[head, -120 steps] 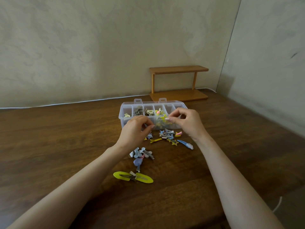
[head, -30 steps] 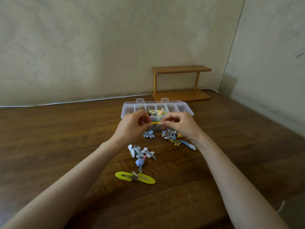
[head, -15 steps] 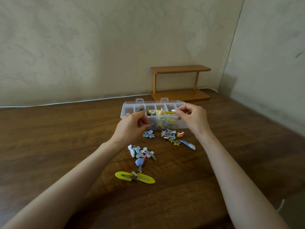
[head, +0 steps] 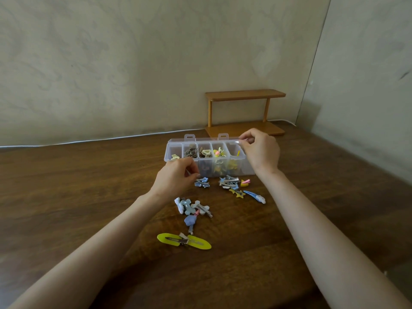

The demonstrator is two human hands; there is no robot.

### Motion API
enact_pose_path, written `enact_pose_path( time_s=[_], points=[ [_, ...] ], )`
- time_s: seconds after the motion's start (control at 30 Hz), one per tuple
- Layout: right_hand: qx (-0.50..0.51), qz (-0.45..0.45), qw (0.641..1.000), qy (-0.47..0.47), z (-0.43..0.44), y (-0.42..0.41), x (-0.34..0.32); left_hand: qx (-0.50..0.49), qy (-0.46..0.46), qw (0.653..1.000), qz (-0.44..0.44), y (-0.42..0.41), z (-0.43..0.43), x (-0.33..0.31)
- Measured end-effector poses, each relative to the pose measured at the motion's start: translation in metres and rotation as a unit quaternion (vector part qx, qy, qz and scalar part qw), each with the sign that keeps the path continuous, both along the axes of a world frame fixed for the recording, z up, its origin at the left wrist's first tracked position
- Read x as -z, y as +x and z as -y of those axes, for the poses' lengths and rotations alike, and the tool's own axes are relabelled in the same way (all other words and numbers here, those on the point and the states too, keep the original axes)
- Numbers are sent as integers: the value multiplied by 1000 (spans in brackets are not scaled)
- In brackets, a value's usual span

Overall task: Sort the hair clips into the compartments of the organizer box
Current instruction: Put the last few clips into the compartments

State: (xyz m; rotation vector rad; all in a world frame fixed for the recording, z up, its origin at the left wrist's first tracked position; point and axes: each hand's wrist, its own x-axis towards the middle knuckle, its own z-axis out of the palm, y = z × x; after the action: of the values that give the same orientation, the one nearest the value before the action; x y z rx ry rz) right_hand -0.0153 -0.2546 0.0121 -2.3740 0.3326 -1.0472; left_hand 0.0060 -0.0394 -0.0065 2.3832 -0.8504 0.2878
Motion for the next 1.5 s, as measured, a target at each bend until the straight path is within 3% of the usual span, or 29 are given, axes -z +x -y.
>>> enact_pose_path(
  time_s=[0.17,0.3,0.47,1.33,1.5],
  points=[
    [-58,0,998,-3,-1,-15,2,-6,20,999,24,0,2,2],
    [-145,-158,976,-25,-2,-35,2,-2,53,997,48,-1,4,4],
    [-119,-273,950,-95,-9,-37,13,-15,112,993,38,-2,4,5],
    [-98,-319,935,-117,-2,-42,7,35,143,989,25,4,15,3],
    [-172,-261,949,29,10,-46,-1,40,142,989,10,7,27,2]
  ],
)
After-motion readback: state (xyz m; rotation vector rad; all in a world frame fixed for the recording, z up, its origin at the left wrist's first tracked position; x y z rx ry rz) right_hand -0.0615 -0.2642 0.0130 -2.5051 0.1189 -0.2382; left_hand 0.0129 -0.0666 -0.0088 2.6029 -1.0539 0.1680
